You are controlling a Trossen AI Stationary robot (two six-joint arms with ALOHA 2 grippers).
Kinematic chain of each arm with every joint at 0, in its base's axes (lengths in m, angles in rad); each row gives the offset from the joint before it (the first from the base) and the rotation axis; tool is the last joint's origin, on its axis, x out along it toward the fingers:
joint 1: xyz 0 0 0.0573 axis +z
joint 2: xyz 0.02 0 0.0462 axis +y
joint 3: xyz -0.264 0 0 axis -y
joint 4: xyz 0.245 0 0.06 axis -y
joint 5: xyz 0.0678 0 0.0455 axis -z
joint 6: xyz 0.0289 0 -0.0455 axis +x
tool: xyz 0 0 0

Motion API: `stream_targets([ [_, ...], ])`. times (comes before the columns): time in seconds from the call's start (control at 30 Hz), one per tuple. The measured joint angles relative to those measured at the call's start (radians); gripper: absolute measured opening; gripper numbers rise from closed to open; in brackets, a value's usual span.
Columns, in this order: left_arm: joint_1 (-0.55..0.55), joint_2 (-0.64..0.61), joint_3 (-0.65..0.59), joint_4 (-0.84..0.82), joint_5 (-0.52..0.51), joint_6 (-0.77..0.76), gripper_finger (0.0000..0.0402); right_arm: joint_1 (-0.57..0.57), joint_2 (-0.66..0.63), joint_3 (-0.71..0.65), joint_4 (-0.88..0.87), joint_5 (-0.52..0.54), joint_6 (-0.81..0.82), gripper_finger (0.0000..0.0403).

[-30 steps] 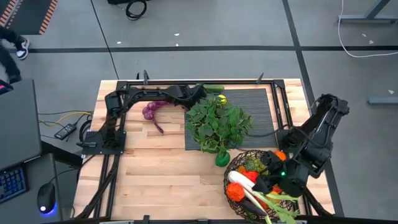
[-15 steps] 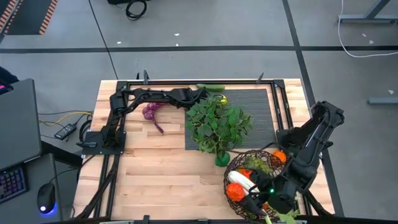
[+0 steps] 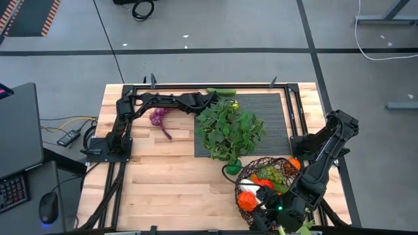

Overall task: Build produce basket
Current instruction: Put the purple eggplant into the brown wire basket

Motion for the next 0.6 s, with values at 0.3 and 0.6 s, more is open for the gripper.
stream_targets([
  [0.3, -0.005, -0.025, 0.0, -0.085, 0.005, -0.092, 0.0131, 0.0, 0.001, 0.0, -0.001, -0.003, -0.069, 0.0379],
  [0.6, 0.015, -0.107, 0.0, -0.174, 0.006, -0.164, 0.0009, 0.0, 0.001, 0.0, -0.034, -0.136, -0.117, 0.0379],
])
